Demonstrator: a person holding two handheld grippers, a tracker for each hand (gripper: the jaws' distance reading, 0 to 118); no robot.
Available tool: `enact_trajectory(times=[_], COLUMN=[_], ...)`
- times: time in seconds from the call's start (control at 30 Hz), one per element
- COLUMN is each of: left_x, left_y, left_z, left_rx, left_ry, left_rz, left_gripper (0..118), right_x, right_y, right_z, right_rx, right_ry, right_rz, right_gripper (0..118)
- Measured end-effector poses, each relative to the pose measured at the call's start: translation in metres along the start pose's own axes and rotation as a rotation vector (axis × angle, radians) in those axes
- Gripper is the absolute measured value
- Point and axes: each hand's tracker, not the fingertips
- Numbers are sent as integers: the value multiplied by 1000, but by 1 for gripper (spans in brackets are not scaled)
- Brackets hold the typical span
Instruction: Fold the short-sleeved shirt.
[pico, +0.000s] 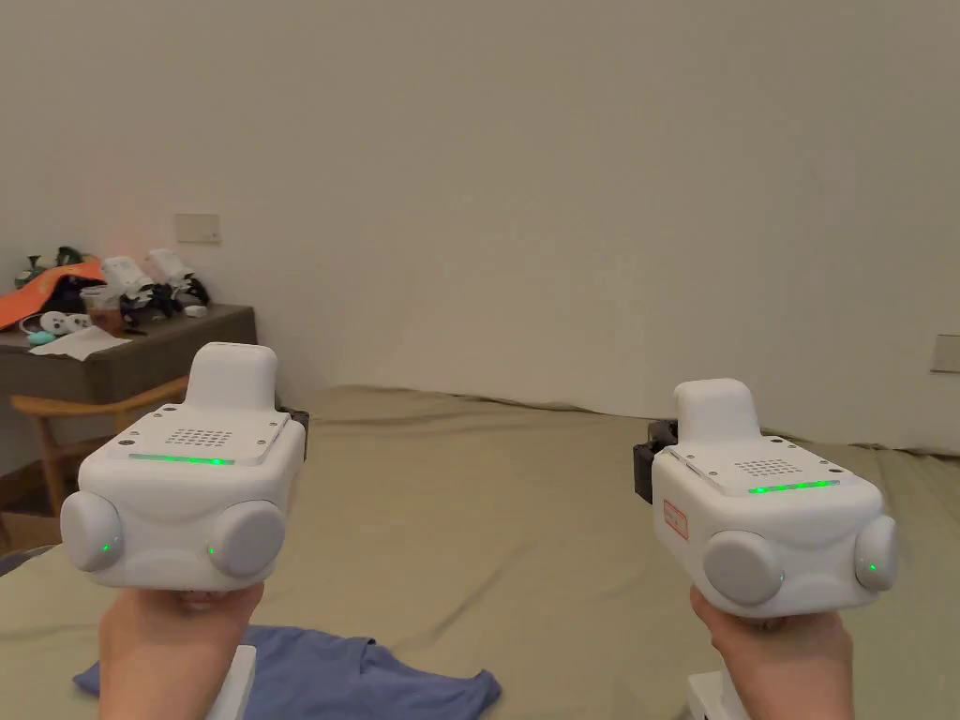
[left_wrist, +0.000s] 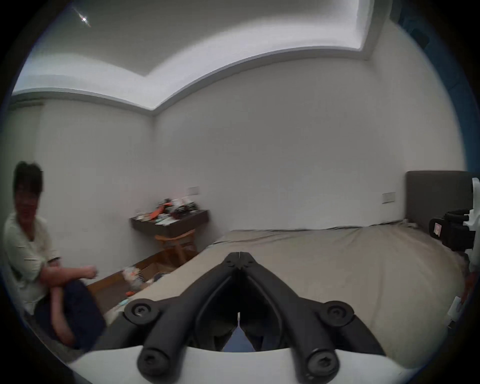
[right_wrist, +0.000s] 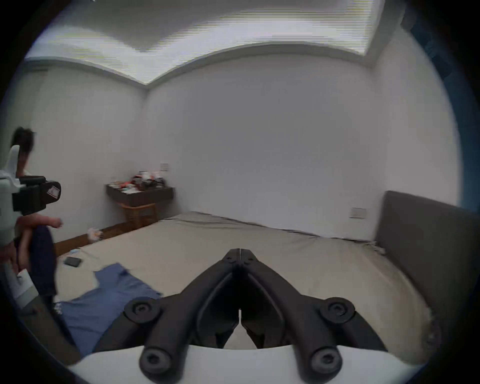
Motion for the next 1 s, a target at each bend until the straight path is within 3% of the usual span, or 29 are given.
enact_trajectory(times=[0.1,0.2,0.33,0.47,0.5,0.53,0.57,0.67,0.83,1.0], left_x=[-54,-85,-94,-73,-67,-60,-53,-12,78,149], left_y=[-11,-20,-34,-66,-77,-87,-100,-146,-225,-289], left_z=[6,5,-7,-33,-42,-50,-63,-92,-127,-152], left_rx=[-38,-57,-93,-173,-187,-207,-259,-465,-640,-758], left_ry=[99,150,144,55,18,-4,-34,-160,-286,-393], left_rz=[-5,-20,-8,26,48,68,99,139,-30,-115], left_gripper=[0,0,0,0,6,64,102,105,105,101], right_x=[-59,-91,-101,-84,-80,-75,-69,-51,-21,8], right_y=[-2,-3,-5,-12,-16,-20,-24,-41,-81,-124], right_z=[-20,-39,-57,-73,-73,-73,-80,-92,-122,-141], right_rx=[-21,-16,-28,-46,-48,-55,-64,-95,-186,-280], right_ry=[121,160,175,155,146,138,132,111,90,81], right_rz=[-24,4,23,25,25,27,30,41,66,56], right_gripper=[2,2,2,2,2,2,2,2,2,2])
